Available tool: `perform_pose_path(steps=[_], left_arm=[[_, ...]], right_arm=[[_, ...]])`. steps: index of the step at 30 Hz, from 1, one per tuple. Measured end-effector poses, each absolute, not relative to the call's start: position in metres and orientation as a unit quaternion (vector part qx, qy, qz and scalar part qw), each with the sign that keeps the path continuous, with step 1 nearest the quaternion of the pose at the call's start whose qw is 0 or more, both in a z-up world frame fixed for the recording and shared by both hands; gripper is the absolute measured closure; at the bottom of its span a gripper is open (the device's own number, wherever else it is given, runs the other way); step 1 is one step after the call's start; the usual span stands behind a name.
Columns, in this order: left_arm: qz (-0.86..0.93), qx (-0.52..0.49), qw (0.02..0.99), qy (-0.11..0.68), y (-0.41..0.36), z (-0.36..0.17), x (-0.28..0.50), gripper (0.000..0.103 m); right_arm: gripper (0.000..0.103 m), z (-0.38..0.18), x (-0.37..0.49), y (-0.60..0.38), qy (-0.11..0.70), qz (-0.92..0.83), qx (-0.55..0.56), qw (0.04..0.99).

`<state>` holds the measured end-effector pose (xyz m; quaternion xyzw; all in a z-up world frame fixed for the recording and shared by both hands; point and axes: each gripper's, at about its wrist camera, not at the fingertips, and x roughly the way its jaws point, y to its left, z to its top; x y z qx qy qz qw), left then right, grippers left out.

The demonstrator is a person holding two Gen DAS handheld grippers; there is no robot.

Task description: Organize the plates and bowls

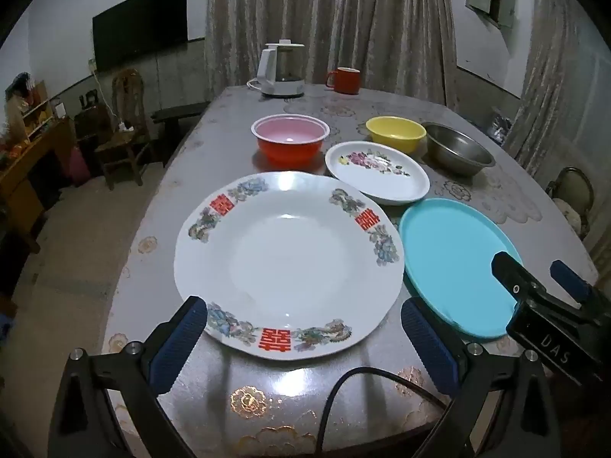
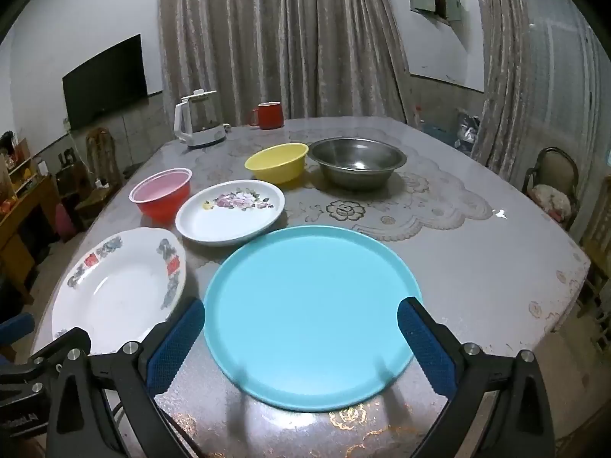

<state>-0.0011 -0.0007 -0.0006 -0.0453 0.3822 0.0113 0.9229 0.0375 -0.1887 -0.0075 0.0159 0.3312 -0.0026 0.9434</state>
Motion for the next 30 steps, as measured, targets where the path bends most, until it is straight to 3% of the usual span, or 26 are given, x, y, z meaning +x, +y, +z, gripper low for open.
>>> perform_pose_path(steps=[30], left_arm=[[0.013, -0.038, 0.911, 0.41, 0.001, -0.008, 0.001, 0.0]], right_arm=[[0.0, -0.018, 0.037, -0.194, 0.362, -0.008, 0.022, 0.932]])
